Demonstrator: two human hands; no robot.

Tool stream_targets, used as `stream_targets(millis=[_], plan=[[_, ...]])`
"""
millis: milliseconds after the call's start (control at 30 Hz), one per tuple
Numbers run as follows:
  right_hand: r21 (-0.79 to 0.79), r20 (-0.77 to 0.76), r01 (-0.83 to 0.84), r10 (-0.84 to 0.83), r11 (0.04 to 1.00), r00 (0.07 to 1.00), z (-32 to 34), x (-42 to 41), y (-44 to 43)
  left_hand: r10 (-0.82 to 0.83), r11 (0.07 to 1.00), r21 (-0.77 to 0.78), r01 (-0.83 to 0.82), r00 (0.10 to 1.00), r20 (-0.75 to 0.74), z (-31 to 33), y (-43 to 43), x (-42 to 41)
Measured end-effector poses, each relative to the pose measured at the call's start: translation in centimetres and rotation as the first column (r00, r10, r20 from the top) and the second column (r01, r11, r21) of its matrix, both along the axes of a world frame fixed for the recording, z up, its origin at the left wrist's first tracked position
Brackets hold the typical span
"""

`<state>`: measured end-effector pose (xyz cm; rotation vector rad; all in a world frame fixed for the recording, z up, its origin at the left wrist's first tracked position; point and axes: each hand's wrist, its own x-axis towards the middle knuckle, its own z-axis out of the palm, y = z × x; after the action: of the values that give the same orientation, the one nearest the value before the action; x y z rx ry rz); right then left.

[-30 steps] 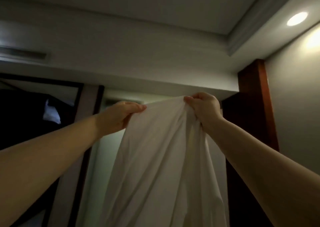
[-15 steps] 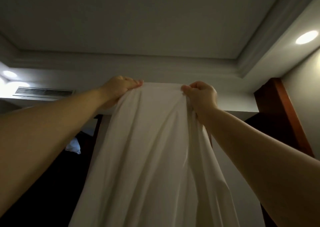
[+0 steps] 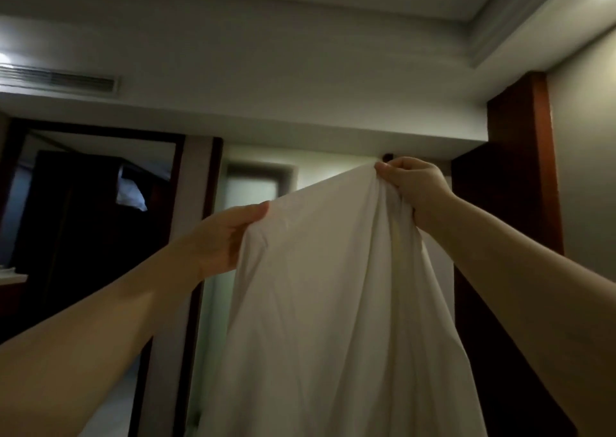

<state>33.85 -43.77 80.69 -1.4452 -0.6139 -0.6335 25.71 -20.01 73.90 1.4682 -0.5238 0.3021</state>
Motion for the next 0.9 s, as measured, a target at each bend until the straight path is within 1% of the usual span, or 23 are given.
stream_targets(millis=[67, 133, 200, 267, 367, 433, 533, 633, 733, 800, 867, 900], plan=[[-0.024, -0.041, -0.01, 0.009, 1.0, 0.999, -1.8, 0.3, -0.4, -0.013, 0.999, -0.031, 0.013, 1.0, 0.002, -1.7, 0.1, 0.1], [-0.056, -0.088, 0.012, -0.017, 0.998, 0.996, -3.8, 0.7, -0.9, -0.013, 1.0, -0.025, 0.013, 1.0, 0.014, -3.3, -0.2, 0.1], [-0.103, -0.136, 0.039, -0.053, 0.994, 0.989, -6.3, 1.1, -1.6, 0.056, 0.998, -0.037, -0.055, 0.998, 0.016, -4.5, -0.4, 0.4], [-0.159, -0.187, 0.068, -0.097, 0.985, 0.977, -9.2, 1.6, -2.2, 0.137, 0.989, 0.046, -0.137, 0.991, 0.008, -5.3, -0.3, 0.6], [-0.214, -0.238, 0.115, -0.167, 0.97, 0.957, -13.4, 2.7, -2.5, 0.13, 0.958, 0.262, -0.118, 0.991, -0.029, -6.4, -0.1, 0.4], [-0.227, -0.254, 0.131, -0.189, 0.965, 0.949, -15.4, 3.2, -2.4, 0.149, 0.929, 0.354, -0.106, 0.984, -0.096, -7.1, 0.3, 0.4], [-0.248, -0.258, 0.163, -0.227, 0.955, 0.939, -18.0, 3.7, -2.1, 0.126, 0.917, 0.397, -0.037, 0.971, -0.202, -9.0, 0.4, 0.6], [-0.256, -0.234, 0.193, -0.254, 0.947, 0.938, -21.6, 3.4, -1.9, 0.149, 0.919, 0.393, -0.029, 0.949, -0.279, -12.2, 0.1, 0.6], [-0.293, -0.219, 0.112, -0.181, 0.95, 0.959, -25.5, 1.6, -0.9, 0.251, 0.891, 0.435, -0.131, 0.94, -0.23, -15.6, -0.2, 0.5], [-0.299, -0.215, 0.047, -0.115, 0.953, 0.97, -28.2, -0.1, 0.3, 0.308, 0.813, 0.553, -0.182, 0.941, -0.143, -17.6, -0.5, 0.4], [-0.32, -0.188, -0.036, -0.026, 0.947, 0.982, -30.6, -2.3, 2.1, 0.268, 0.726, 0.675, -0.132, 0.958, -0.101, -19.2, -1.4, 0.0], [-0.334, -0.18, -0.096, 0.036, 0.938, 0.983, -31.6, -3.5, 2.9, 0.215, 0.708, 0.703, -0.064, 0.968, -0.129, -20.0, -1.7, -0.2]])
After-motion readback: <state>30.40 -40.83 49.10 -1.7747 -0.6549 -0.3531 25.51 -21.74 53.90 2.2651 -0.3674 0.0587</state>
